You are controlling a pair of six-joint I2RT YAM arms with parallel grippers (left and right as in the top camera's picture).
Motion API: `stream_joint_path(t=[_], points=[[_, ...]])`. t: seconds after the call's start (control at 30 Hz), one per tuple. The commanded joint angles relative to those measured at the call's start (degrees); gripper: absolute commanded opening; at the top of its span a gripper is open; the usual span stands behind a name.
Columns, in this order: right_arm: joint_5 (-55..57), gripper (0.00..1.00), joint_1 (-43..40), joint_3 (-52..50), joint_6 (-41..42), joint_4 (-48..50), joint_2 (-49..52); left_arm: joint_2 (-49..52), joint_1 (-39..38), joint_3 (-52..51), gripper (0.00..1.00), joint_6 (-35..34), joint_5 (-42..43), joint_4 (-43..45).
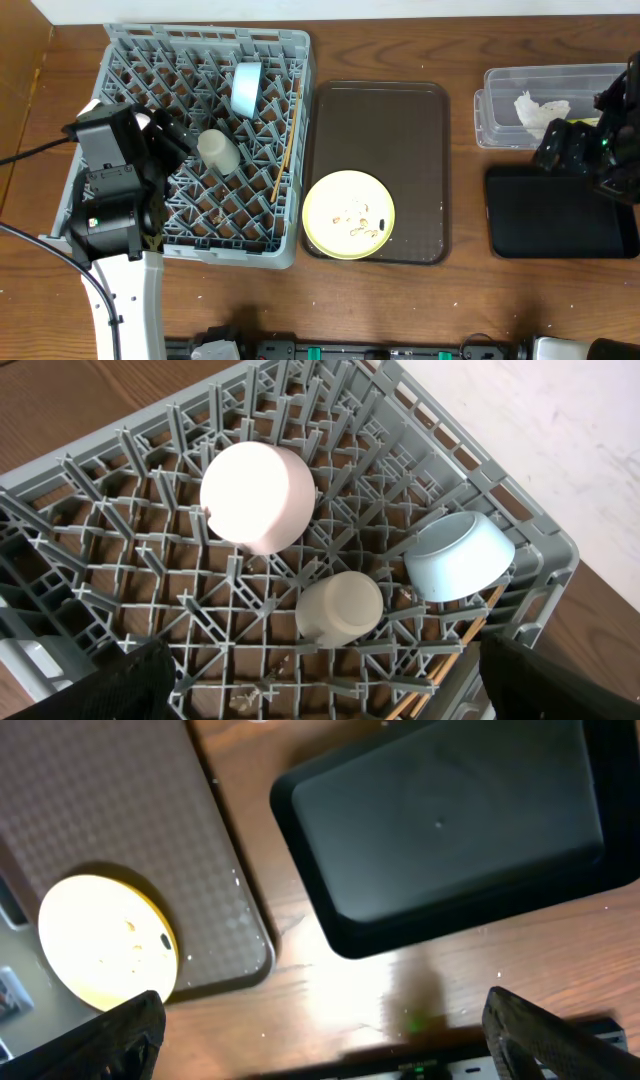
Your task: Sort waste into correct bins and load items into the dishwasher
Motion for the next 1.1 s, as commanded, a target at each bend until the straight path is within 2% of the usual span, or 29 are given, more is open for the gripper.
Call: stream_joint_path(t=[0.0, 0.13, 0.2, 0.23, 0.27, 0.3, 0.37, 0.47, 0.57, 0.73, 0.8, 0.87, 0.9, 0.97, 1.0, 1.07], points=[[-5.0, 0.99, 1.1, 0.0, -6.3, -0.7, -0.7, 0.3, 0.2, 0.1, 0.98, -0.1, 1.8, -0.6], [-8.4, 0.99, 4.0, 0.0, -8.5, -1.6, -0.7, 0.3, 0.2, 0.1, 0.98, -0.4, 14.2, -0.5], [-10.7, 0.99, 5.2, -0.1, -8.0, -1.6, -0.7, 0.4, 0.1, 0.1, 0.98, -0.2, 28.2, -3.5], [-12.7, 0.99, 6.3, -0.1, -8.1, -1.0, -0.7, 0.7, -0.8, -0.2, 0.98, 1.7, 36.5, -5.1], [-14.4, 0.99, 7.7, -0.1, -8.4, 0.0, -0.7, 1.2, -2.6, -0.4, 0.98, 6.7, 41.2, -6.6], [-15.3, 0.99, 9.1, -0.1, -9.0, 0.6, -0.7, 1.7, -4.0, -0.4, 0.98, 9.7, 41.8, -8.0], [-15.4, 0.99, 12.7, -0.1, -10.2, 1.7, -0.7, 3.0, -8.5, -0.4, 0.98, 15.0, 37.3, -14.0], [-14.8, 0.99, 17.9, -0.1, -11.3, 4.2, -0.7, 5.0, -14.3, -0.4, 0.98, 15.0, 25.4, -20.8], [-14.8, 0.99, 21.2, -0.1, -11.0, 9.2, -0.7, 7.5, -20.5, -0.4, 0.98, 15.0, 22.3, -23.4], [-14.8, 0.99, 21.5, -0.1, -7.9, 12.5, -0.7, 10.8, -26.2, -0.4, 0.98, 14.9, 18.8, -22.0], [-14.8, 0.88, 21.9, -0.1, -7.2, 13.3, -0.6, 11.9, -26.5, -0.3, 0.98, 13.3, 14.6, -21.6], [-14.3, 0.67, 22.9, -0.2, -7.2, 14.4, -0.2, 12.9, -25.9, -0.3, 0.98, 8.5, 9.6, -20.9], [-13.5, 0.51, 24.0, -0.5, -7.2, 15.1, 0.6, 13.4, -25.0, -0.3, 0.98, 5.5, 8.0, -19.7], [-13.4, 0.42, 25.3, -1.3, -7.2, 16.0, 1.6, 13.4, -24.2, -0.3, 0.98, 5.4, 8.0, -18.0], [-13.0, 0.35, 26.4, -2.9, -6.5, 17.4, 2.4, 13.4, -23.7, -0.3, 0.98, 5.4, 8.0, -16.9], [-12.5, 0.34, 28.2, -7.0, -5.0, 20.8, 3.8, 13.4, -23.2, -0.3, 0.98, 5.5, 7.9, -15.4]])
